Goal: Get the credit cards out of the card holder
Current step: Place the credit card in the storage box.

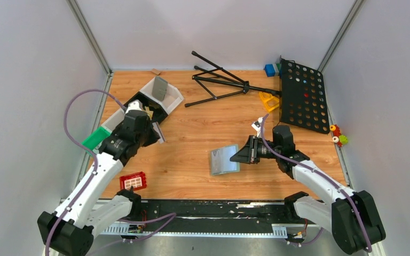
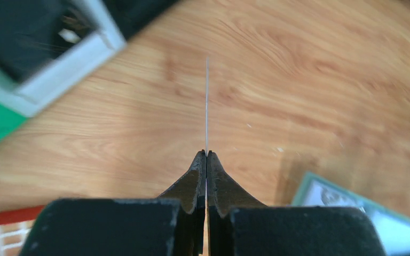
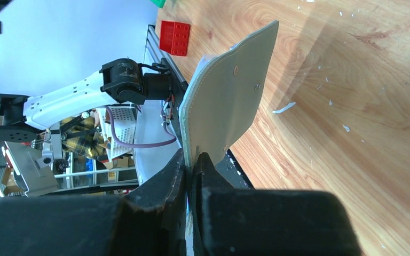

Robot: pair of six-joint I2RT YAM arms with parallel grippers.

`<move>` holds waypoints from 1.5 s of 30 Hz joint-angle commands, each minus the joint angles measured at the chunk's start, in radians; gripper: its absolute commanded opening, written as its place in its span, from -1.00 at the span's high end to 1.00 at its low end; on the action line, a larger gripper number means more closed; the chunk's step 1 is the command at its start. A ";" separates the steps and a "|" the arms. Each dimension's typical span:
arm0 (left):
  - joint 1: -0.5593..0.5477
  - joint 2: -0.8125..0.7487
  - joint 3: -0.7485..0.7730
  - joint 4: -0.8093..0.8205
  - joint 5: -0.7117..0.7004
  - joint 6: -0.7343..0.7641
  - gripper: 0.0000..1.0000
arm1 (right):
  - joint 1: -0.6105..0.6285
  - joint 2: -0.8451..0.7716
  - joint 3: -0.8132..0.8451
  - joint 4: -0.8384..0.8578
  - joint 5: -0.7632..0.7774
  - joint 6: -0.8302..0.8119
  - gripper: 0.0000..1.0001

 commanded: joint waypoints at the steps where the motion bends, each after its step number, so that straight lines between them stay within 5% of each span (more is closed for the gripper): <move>1: 0.009 0.058 0.156 -0.236 -0.366 -0.027 1.00 | -0.004 -0.020 0.053 -0.003 -0.004 -0.034 1.00; 7: 0.095 0.130 0.289 -0.373 -0.577 -0.104 1.00 | -0.003 -0.020 0.072 -0.024 -0.010 -0.032 1.00; 13: 0.279 0.243 0.344 -0.412 -0.562 -0.107 1.00 | -0.003 -0.017 0.089 -0.046 -0.013 -0.033 1.00; 21: 0.373 0.375 0.357 -0.432 -0.549 -0.167 1.00 | -0.003 0.004 0.178 -0.139 -0.019 -0.060 1.00; 32: 0.531 0.456 0.345 -0.388 -0.432 -0.127 1.00 | -0.002 0.013 0.177 -0.148 -0.022 -0.061 1.00; 45: 0.706 0.548 0.286 -0.214 -0.021 0.076 0.90 | -0.002 0.043 0.205 -0.151 -0.032 -0.062 1.00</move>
